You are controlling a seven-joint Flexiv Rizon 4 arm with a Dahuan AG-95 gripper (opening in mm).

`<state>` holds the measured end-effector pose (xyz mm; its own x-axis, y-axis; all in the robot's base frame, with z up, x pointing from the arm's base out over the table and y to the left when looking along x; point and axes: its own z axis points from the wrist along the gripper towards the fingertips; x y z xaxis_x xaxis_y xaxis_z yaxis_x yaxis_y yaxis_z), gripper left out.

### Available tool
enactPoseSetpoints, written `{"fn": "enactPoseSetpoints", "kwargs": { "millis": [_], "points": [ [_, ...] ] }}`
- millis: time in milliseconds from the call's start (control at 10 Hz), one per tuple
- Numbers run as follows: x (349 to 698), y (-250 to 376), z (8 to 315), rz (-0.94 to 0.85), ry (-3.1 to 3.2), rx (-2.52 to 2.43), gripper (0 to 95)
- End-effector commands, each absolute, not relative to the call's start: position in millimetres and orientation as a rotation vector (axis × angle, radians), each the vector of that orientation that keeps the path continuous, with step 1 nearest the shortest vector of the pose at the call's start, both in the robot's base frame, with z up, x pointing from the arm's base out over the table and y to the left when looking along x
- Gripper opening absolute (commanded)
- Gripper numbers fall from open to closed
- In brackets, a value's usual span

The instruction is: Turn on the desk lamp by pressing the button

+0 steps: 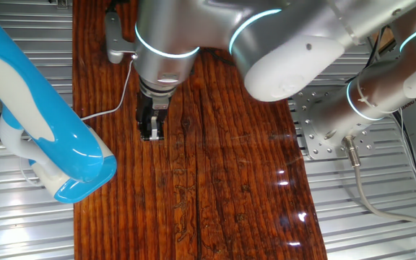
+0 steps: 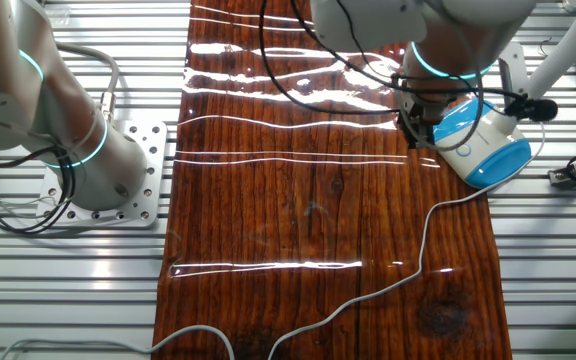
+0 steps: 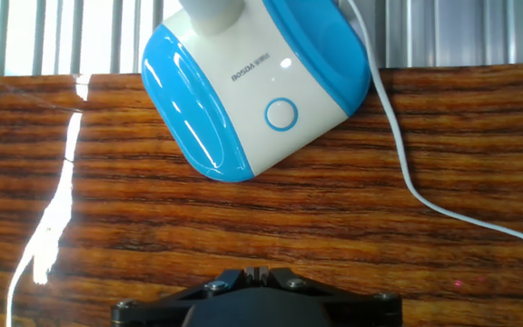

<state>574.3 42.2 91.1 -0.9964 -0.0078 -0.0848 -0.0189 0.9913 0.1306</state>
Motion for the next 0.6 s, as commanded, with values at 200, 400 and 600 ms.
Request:
{"fn": "enactPoseSetpoints", "kwargs": {
  "millis": [200,400,600],
  "points": [
    [574.4,41.3,90.4,0.149,3.029,0.009,0.0],
    [574.4,41.3,90.4,0.137,3.031,0.026,0.0],
    [574.4,41.3,90.4,0.127,3.035,0.045,0.0]
  ]
}}
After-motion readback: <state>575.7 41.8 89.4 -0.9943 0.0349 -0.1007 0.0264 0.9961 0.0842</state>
